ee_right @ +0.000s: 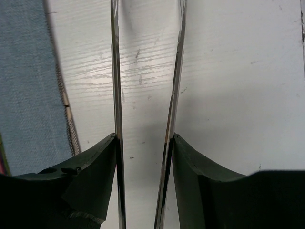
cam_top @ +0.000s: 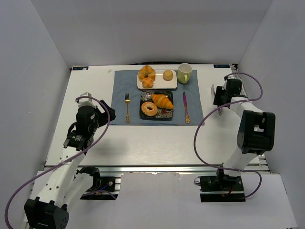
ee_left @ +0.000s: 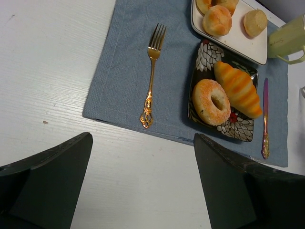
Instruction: Place the bread
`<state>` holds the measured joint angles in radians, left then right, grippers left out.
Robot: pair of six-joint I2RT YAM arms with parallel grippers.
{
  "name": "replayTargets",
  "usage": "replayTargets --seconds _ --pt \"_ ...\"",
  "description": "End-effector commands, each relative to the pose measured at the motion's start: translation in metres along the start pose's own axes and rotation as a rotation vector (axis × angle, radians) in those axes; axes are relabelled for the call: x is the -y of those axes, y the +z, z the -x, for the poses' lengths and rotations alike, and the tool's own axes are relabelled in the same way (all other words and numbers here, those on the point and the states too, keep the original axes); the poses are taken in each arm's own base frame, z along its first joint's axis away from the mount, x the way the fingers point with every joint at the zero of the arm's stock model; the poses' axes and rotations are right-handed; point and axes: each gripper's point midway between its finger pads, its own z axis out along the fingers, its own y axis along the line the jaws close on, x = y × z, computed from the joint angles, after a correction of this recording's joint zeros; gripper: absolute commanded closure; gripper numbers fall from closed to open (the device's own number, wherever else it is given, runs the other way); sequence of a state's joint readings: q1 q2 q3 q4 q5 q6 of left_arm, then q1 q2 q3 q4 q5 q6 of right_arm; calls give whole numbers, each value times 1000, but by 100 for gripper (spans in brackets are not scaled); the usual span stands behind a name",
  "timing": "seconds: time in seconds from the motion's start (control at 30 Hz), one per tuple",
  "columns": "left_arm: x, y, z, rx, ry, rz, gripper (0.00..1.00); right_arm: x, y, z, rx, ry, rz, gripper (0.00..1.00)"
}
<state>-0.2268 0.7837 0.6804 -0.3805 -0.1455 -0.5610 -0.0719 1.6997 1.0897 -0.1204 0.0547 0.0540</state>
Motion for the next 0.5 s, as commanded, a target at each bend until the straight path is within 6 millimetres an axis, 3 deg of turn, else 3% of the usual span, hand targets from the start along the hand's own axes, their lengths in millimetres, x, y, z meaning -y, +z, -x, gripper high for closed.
replayTargets --seconds 0.0,0.13,0.3,0.4,0.47 --pt "4 0 2 11 8 -19 2 10 13 12 47 38 -50 46" --pt "2 2 -2 0 11 -16 2 14 29 -8 -32 51 -64 43" --pt "2 2 -4 -2 11 -14 2 12 42 -30 -115 68 -55 27" --pt "1 1 -3 -2 12 -11 2 11 38 -28 -114 73 -52 19" --pt "0 0 -2 -5 13 -4 2 14 24 -12 -74 81 -74 11"
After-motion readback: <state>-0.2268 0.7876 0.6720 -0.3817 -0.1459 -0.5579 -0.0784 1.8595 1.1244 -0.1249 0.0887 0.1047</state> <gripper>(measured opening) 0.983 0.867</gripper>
